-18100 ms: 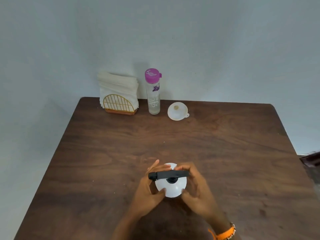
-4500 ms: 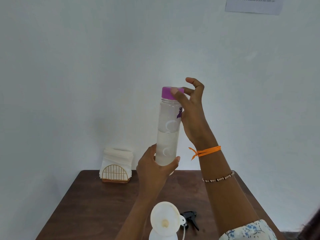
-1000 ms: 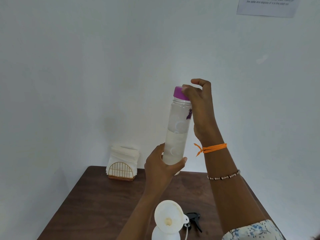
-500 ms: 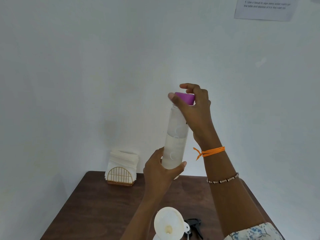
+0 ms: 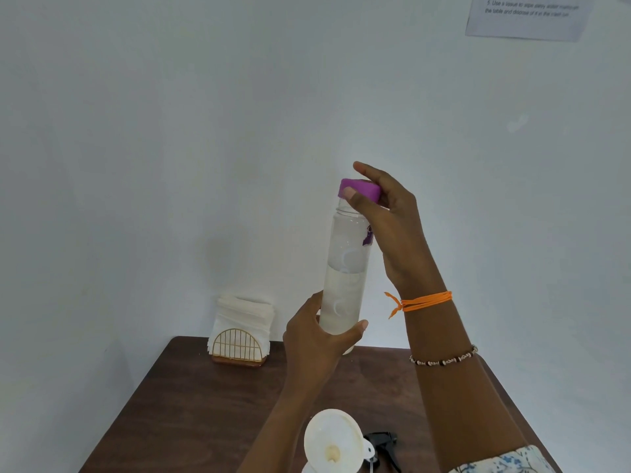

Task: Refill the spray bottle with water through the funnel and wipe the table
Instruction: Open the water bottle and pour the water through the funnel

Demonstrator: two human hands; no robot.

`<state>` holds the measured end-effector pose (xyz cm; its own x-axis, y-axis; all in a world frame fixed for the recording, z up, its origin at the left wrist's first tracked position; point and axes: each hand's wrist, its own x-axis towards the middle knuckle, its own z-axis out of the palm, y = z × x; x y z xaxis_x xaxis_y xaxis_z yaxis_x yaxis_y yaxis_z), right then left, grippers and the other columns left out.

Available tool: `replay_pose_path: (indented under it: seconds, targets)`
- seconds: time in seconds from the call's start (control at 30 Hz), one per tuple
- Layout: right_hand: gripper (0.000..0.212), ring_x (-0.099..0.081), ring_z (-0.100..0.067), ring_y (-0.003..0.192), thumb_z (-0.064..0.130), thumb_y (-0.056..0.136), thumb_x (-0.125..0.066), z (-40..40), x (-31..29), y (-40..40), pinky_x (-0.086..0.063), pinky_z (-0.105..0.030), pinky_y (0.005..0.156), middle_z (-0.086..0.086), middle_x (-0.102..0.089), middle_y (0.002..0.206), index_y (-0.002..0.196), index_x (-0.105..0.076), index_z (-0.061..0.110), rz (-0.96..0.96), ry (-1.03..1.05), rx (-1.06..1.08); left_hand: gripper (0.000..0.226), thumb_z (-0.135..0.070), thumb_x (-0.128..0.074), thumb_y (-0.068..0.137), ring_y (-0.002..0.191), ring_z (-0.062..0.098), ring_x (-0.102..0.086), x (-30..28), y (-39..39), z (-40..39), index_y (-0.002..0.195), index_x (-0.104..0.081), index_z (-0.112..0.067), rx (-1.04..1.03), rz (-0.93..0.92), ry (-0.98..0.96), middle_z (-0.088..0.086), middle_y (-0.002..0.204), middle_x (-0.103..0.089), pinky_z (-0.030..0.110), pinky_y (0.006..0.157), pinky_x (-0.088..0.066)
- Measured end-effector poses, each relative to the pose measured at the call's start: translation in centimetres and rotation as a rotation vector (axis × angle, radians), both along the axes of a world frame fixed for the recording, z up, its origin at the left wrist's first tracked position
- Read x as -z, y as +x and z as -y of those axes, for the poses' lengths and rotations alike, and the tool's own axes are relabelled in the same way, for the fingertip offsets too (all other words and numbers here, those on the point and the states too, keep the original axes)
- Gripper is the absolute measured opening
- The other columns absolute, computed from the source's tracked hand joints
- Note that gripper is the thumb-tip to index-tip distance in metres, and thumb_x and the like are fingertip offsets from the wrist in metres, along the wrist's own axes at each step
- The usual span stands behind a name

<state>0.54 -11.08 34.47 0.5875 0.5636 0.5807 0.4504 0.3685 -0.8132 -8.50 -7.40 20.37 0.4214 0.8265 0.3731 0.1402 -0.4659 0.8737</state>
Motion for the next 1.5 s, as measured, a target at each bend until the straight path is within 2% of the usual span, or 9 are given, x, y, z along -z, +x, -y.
replay_pose_path:
  seconds: [0.33,0.43,0.67,0.8,0.97,1.1,1.23,1.37,1.5]
  targets:
    - [0.033,-0.060,-0.001,0.080,0.007,0.097,-0.038,0.5,0.6,0.9,-0.049,-0.014,0.068,0.005,-0.060,0.096,0.123,-0.053,0.018,-0.195,0.090,-0.153,0.052,-0.044,-0.078,0.065,0.076,-0.003,-0.054,0.3,-0.2,0.3,0.102,-0.044,-0.039,0.029,-0.008,0.009,-0.022,0.097,-0.051,0.000,0.058,-0.036]
    - [0.030,-0.060,-0.005,0.088,0.009,0.098,-0.035,0.5,1.1,1.0,-0.051,-0.019,0.076,0.007,-0.060,0.103,0.119,-0.054,0.021,-0.217,0.130,-0.143,0.052,-0.045,-0.079,0.063,0.076,-0.010,-0.051,0.6,-0.2,0.5,0.103,-0.046,-0.040,0.036,-0.002,0.002,-0.023,0.094,-0.051,0.001,0.055,-0.037]
    - [0.030,-0.057,-0.022,0.114,0.006,0.096,-0.038,0.5,1.5,1.6,-0.046,-0.028,0.098,-0.012,-0.059,0.124,0.120,-0.055,0.007,-0.330,0.243,-0.233,0.055,-0.043,-0.080,0.063,0.087,0.008,-0.060,1.3,0.2,0.2,0.110,-0.056,-0.028,0.041,0.030,-0.031,-0.012,0.103,-0.062,0.007,0.064,-0.044]
    - [0.022,-0.058,-0.019,0.096,0.006,0.095,-0.038,1.0,2.1,1.3,-0.050,-0.025,0.086,-0.006,-0.062,0.099,0.098,-0.060,0.011,-0.606,0.318,-0.367,0.052,-0.043,-0.081,0.062,0.083,-0.001,-0.058,1.5,0.1,0.2,0.105,-0.054,-0.033,0.037,0.036,-0.039,-0.014,0.099,-0.061,0.006,0.061,-0.043]
    - [0.017,-0.058,-0.020,0.088,0.008,0.094,-0.040,1.1,3.7,1.7,-0.056,-0.024,0.073,-0.009,-0.055,0.098,0.102,-0.055,0.009,-0.804,0.373,-0.420,0.055,-0.042,-0.081,0.063,0.083,0.004,-0.059,2.4,-0.1,0.2,0.108,-0.053,-0.031,0.019,0.016,-0.053,-0.012,0.102,-0.060,0.010,0.068,-0.048]
    - [0.016,-0.059,-0.021,0.092,0.015,0.095,-0.045,1.1,5.9,2.0,-0.055,-0.030,0.082,-0.011,-0.056,0.100,0.108,-0.054,0.011,-0.784,0.302,-0.328,0.059,-0.041,-0.081,0.063,0.089,0.012,-0.061,3.0,-0.1,-0.1,0.113,-0.055,-0.024,0.007,0.019,-0.059,-0.006,0.105,-0.063,0.022,0.077,-0.054]
    - [0.011,-0.056,-0.017,0.093,0.020,0.092,-0.053,2.0,8.2,2.0,-0.047,-0.023,0.080,-0.008,-0.058,0.096,0.091,-0.062,0.015,-0.739,0.210,-0.168,0.061,-0.040,-0.081,0.063,0.092,0.013,-0.061,3.0,0.0,-0.3,0.115,-0.054,-0.023,-0.004,0.034,-0.066,-0.005,0.109,-0.064,0.030,0.082,-0.056]
    - [0.007,-0.060,-0.014,0.093,0.013,0.090,-0.056,3.4,10.6,2.0,-0.048,-0.022,0.085,-0.006,-0.062,0.096,0.094,-0.061,0.012,-0.657,0.150,-0.073,0.062,-0.039,-0.081,0.064,0.093,0.010,-0.059,2.8,0.0,-0.4,0.117,-0.054,-0.022,-0.016,0.041,-0.067,-0.005,0.111,-0.063,0.032,0.086,-0.054]
    - [0.026,-0.057,-0.017,0.101,0.012,0.085,-0.063,4.6,13.4,2.3,-0.044,-0.024,0.088,-0.004,-0.060,0.102,0.110,-0.056,0.013,-0.545,-0.032,0.102,0.061,-0.039,-0.082,0.062,0.091,0.010,-0.060,2.9,-0.1,-0.4,0.115,-0.057,-0.021,0.007,0.063,-0.077,-0.005,0.108,-0.066,0.023,0.078,-0.053]
